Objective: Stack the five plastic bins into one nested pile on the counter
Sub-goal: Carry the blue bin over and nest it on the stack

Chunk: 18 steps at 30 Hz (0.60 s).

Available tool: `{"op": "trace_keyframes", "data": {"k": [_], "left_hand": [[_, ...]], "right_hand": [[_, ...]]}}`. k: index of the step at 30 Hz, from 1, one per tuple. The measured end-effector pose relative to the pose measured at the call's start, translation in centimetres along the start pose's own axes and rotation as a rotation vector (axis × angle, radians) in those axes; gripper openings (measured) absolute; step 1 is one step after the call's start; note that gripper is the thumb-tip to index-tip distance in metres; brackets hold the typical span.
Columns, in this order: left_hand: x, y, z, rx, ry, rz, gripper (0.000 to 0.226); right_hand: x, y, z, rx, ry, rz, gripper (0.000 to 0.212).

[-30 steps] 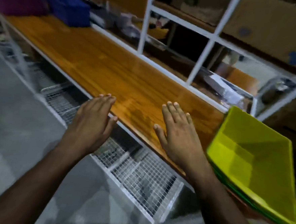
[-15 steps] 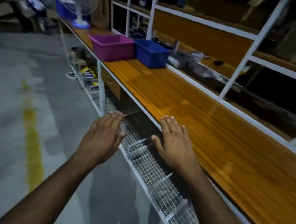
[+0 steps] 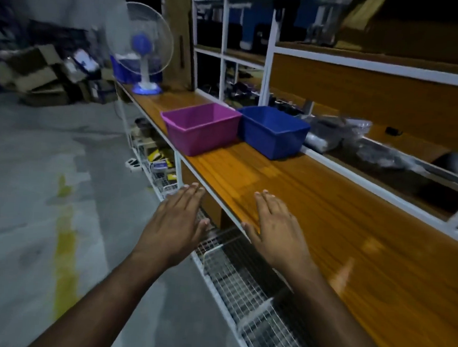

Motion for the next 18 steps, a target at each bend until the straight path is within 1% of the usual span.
{"op": "trace_keyframes", "data": {"k": [3, 7, 10, 14, 18], "left_hand": [[6.6, 2.5, 2.5, 0.006, 0.053, 0.013, 0.067], [14.7, 6.2, 5.2, -0.022, 0.112, 0.005, 0.079], [21.1, 10.2, 6.9, -0.071, 0.158, 0.006, 0.075], [29.0, 16.7, 8.7, -0.153, 0.235, 0.061, 0.077], [36.2, 22.3, 10.7, -0.297, 0.265, 0.093, 0.067]], "right_hand": [[6.4, 2.4, -0.6, 0.017, 0.043, 0.005, 0.073], [13.5, 4.5, -2.2, 0.014, 0.097, 0.011, 0.071], [19.0, 6.1, -4.5, -0.008, 0.2, 0.003, 0.07], [26.1, 9.4, -7.5, -0.039, 0.333, -0.016, 0.069], [34.0, 13.8, -10.4, -0.084, 0.451, -0.055, 0.062]]}}
Point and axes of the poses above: each hand's wrist, its own x-axis towards the middle knuckle, its own y-axis out of the palm, z = x × y, the point moved 5 cm from there along x, towards the middle knuckle, and after that the axes turned 15 degrees about -z, right-handed, at the moved point
